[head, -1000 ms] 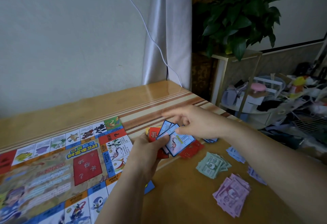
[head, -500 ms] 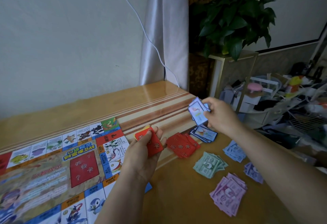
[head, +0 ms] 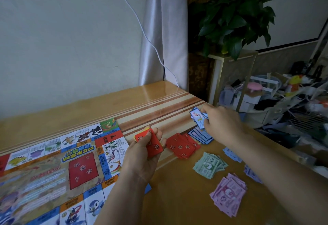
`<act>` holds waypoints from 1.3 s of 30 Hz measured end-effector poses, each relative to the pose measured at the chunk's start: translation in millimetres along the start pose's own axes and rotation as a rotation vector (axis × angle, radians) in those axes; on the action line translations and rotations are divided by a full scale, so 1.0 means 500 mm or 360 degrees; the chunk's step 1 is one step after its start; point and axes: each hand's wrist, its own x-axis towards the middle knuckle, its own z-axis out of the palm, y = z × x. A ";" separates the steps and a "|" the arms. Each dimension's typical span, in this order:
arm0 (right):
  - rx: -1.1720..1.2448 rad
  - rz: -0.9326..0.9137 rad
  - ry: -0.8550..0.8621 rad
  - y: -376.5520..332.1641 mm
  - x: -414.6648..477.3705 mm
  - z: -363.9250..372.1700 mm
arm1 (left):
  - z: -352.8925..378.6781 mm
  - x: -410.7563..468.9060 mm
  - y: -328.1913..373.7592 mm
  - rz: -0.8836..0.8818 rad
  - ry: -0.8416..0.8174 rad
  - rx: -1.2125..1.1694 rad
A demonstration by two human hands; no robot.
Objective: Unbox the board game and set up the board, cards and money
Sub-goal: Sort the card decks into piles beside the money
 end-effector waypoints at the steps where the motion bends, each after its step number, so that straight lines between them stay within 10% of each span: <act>1: -0.0045 -0.0020 -0.0003 0.000 -0.001 -0.003 | 0.000 0.000 0.000 0.0004 0.0000 -0.0003; 13: -0.0133 -0.0086 -0.0561 -0.027 0.008 0.035 | -0.001 0.000 -0.002 -0.0003 0.0000 0.0008; 22: 0.0707 0.0247 -0.0367 0.024 0.014 0.076 | 0.008 -0.006 -0.002 -0.0071 0.0026 0.0001; 33: 0.0204 0.0279 -0.0492 0.031 0.006 0.098 | 0.002 -0.005 -0.012 -0.0094 -0.0125 0.0095; 36: 0.0720 0.0311 -0.0244 0.009 0.008 0.054 | -0.002 -0.004 -0.013 -0.0077 -0.0239 0.0175; 39: 0.1410 0.0194 -0.0623 -0.052 -0.006 -0.019 | -0.002 -0.004 -0.022 -0.0021 -0.0268 0.0426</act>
